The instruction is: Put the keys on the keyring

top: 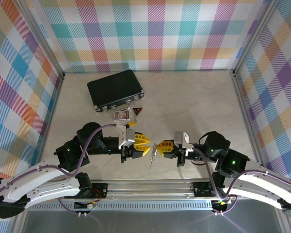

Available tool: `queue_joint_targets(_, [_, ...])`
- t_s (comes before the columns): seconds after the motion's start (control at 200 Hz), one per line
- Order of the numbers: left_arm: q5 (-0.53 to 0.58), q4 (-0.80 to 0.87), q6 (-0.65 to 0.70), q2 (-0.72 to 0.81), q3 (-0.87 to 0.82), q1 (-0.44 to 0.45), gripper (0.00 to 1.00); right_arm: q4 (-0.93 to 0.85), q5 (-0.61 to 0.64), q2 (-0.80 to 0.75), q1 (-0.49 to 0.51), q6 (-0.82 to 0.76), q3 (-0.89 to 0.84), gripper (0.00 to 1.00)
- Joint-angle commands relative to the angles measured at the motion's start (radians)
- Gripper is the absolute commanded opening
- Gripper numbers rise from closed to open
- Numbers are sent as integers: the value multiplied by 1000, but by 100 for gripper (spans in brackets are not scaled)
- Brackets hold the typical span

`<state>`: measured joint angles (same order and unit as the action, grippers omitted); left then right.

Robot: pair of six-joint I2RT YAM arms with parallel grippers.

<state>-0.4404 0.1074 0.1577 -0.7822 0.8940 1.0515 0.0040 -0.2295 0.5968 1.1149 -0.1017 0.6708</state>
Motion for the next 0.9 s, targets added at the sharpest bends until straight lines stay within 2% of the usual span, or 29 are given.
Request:
queue_joint_targets(0.0, [-41,-93,-32,15,8,7,28,111,-64,-30,3,35,-7,0])
queue_joint_targets(0.285, [-88,-85,-48,-12,13,7,34,160,-97,-23,3,50,-17,0])
queue_joint_targets(0.555, [-87,-63,-35,-31,20,7,29,168,-109,12,3,43,3,0])
queue_joint_targets(0.89, [-84,-45,-30,-29,16,7,29,205,-109,17,3,52,-1,0])
